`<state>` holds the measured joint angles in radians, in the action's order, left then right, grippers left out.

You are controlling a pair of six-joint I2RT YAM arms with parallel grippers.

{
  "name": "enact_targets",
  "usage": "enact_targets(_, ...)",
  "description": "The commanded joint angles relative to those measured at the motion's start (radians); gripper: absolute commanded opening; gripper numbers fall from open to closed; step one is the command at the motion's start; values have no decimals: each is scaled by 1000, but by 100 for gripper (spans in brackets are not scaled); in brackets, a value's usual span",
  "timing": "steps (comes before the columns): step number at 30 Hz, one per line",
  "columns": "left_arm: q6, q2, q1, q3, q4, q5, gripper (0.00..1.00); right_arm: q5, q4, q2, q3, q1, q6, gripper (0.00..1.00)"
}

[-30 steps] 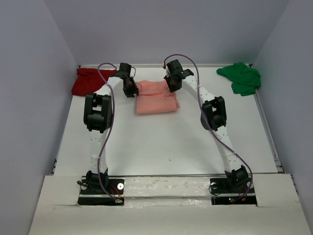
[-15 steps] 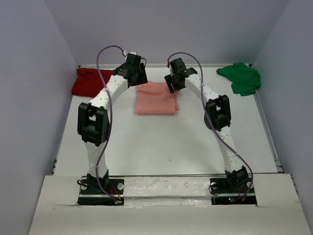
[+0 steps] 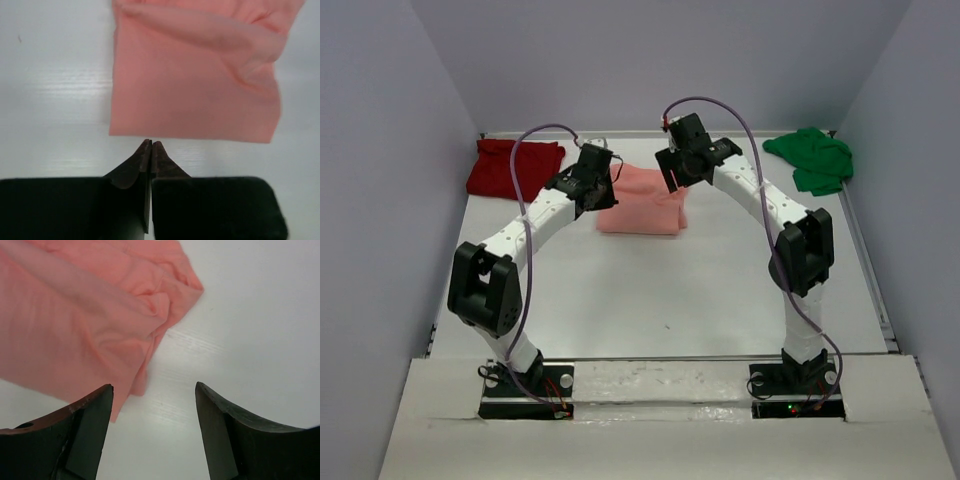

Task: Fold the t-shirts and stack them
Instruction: Fold the long partially folded tshirt into a neat square, then smooth out wrinkles on the folded tshirt

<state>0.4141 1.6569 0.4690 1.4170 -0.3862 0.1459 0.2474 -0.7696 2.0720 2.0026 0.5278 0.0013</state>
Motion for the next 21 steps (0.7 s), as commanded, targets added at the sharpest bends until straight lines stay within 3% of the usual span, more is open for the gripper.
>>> enact_targets(1,58,-46,-13,-105,27,-25,0,-127,42,-64,-149,37,84,61)
enact_targets(2,63,-39,-24,-115,27,-38,0,-157,46,-69,-165,37,94,37)
enact_targets(3,63,-36,-24,-115,32,-57,0,-171,46,-73,-177,37,109,36)
enact_targets(4,66,-31,-29,-118,39,-75,0,-181,52,-75,-194,46,123,0)
enact_targets(8,65,-3,-65,-115,95,-227,0,-163,52,-66,-232,46,154,0)
enact_targets(21,61,219,-110,37,122,-400,0,-188,38,28,-127,46,144,0)
